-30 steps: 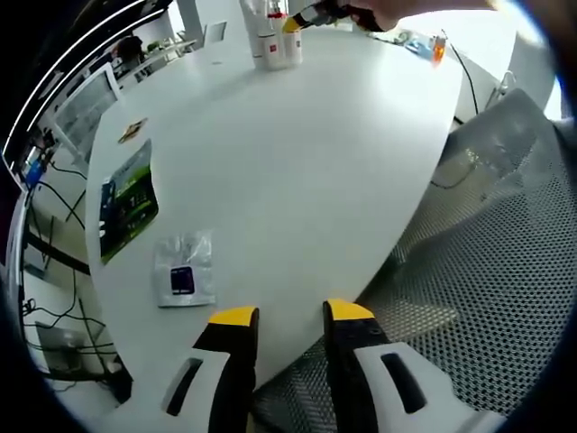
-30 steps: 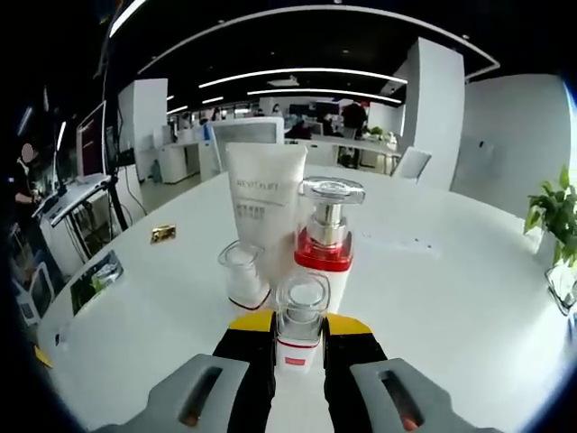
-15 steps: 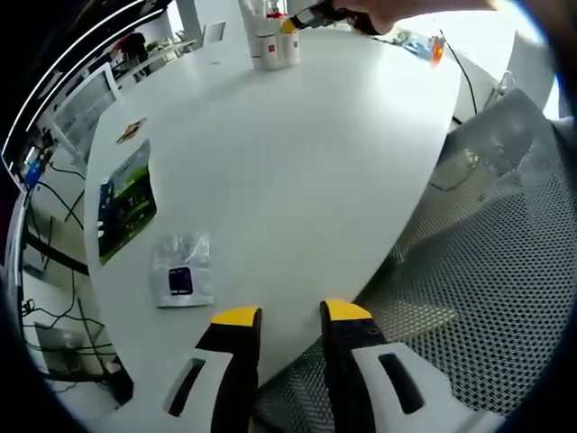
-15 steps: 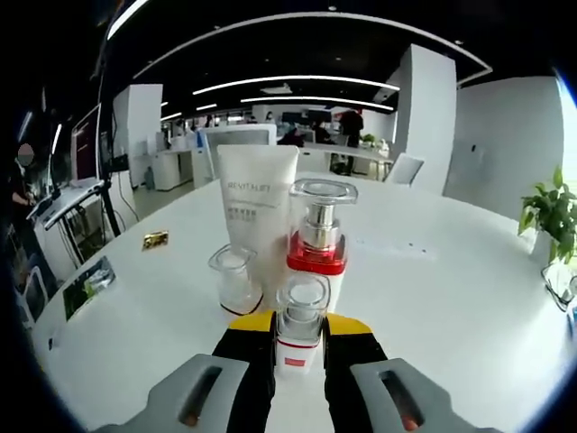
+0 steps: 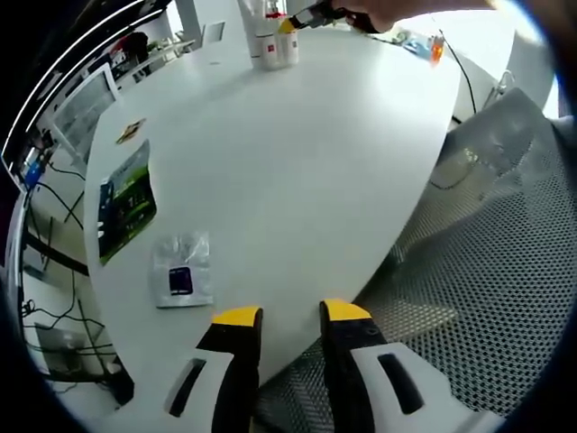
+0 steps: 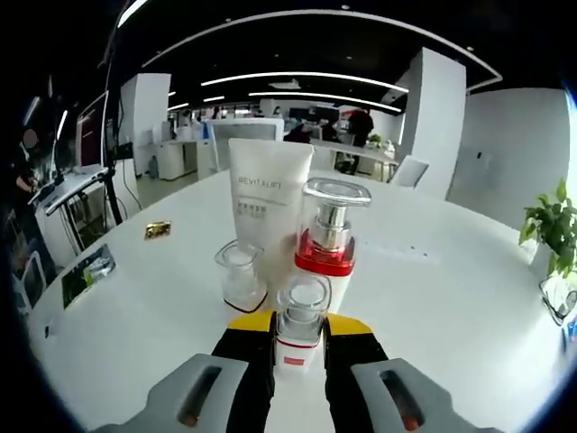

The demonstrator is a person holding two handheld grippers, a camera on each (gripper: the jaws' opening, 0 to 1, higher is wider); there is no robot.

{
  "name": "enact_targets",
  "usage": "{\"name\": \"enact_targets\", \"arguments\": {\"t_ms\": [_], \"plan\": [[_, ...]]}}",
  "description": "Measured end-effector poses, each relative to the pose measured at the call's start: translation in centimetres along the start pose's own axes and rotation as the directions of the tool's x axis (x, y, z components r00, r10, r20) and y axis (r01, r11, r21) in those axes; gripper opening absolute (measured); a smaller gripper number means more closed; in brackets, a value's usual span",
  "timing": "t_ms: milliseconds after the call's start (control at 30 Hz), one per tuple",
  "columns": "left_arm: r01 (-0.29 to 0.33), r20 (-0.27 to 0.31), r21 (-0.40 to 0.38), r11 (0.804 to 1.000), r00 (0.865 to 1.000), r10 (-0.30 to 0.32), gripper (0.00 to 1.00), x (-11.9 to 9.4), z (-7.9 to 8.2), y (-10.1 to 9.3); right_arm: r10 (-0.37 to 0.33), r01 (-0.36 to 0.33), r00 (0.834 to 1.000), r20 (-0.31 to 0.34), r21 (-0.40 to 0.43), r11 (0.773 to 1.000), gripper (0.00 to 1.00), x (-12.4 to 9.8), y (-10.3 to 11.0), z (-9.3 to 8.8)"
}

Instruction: Arrange the skincare products in the storage area until every visible bottle or jar stands upright without overlapping.

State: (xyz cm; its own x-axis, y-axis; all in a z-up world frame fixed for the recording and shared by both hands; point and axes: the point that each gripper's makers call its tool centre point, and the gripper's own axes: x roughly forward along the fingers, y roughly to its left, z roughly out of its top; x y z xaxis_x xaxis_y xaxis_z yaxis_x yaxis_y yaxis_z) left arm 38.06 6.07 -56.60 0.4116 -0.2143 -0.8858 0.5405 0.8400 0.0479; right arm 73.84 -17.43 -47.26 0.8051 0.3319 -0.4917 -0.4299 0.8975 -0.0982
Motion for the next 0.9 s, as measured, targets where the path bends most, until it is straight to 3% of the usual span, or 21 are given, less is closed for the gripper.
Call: {"name": "enact_targets", "arguments": {"t_ms": [233, 433, 900], "plan": [[-0.003, -0.004, 0.003, 1.000, 1.000, 0.003, 0.21, 0.0, -0.1, 0.0, -0.008, 0.007, 0.999, -0.036, -0.022, 1.000, 0.21, 0.0, 0.0, -0.7], [-0.003, -0.004, 0.004, 1.000, 1.000, 0.003, 0.21, 0.0, -0.1, 0.0, 0.005, -0.007, 0.998, -0.068, -0.030, 1.000, 0.14, 0.1, 0.2, -1.7], [0.001, -0.004, 0.005, 1.000, 1.000, -0.001, 0.20, 0.0, -0.1, 0.0, -0.038, 0.040, 0.997, -0.072, 0.017, 0.999, 0.14, 0.2, -0.7, -1.4]]}}
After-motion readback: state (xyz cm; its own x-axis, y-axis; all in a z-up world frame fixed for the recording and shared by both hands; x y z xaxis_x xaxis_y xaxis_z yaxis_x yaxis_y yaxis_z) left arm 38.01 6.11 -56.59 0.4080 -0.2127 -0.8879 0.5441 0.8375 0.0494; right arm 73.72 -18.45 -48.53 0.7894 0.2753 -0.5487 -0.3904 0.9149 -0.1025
